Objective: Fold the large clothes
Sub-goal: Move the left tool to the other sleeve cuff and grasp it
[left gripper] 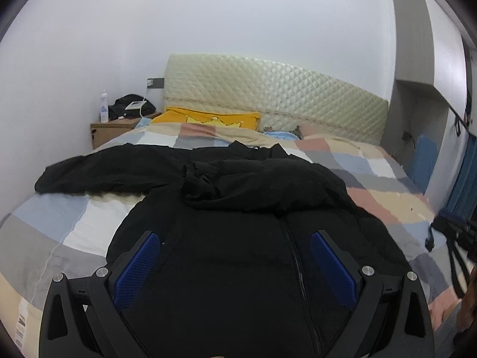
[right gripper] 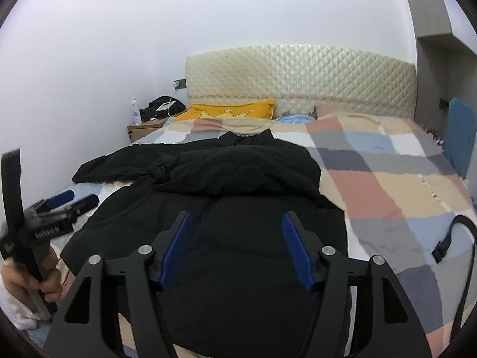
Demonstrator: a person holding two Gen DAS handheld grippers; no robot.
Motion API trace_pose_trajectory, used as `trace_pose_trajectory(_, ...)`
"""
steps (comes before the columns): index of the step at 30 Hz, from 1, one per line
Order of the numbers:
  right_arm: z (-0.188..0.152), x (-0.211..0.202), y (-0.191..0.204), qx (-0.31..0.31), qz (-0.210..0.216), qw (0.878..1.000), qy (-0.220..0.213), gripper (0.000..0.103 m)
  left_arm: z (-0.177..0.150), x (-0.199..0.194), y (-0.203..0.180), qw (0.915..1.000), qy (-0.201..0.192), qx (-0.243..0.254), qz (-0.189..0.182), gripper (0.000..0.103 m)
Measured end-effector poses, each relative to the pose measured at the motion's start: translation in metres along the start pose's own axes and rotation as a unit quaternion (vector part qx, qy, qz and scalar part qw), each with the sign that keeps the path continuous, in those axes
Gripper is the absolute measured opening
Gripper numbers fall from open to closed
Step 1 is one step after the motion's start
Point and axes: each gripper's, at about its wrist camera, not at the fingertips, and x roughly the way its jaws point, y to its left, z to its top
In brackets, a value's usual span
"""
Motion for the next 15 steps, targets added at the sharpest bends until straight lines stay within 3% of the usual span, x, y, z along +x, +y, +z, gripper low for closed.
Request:
trace_pose_trajectory(2,-0.003,0.001,-0.001,-0.003,-0.009,1.0,-0.002,0.079,0.006,0.001,0.008,0.9999,0.0,-0.007,0.009,0.102)
trace_pose_trajectory(6,-0.01,0.008,-0.008,0.007,-0.012,1.0,0.017,0.079,0.032,0.009,0.038,0.9994,0.006,-0.027,0.019,0.102)
trace_pose_trajectory(12,-0.011,0.022,-0.015,0.021,-0.024,0.999,0.028,0.08,0.08,0.031,0.151,0.9901,0.024,-0.137,-0.015,0.102)
trace_pose_trajectory(15,-0.01,0.025,-0.013,0.02,-0.031,0.999,0.027,0.08,0.092,0.044,0.205,0.9873,0.031,-0.155,0.015,0.102)
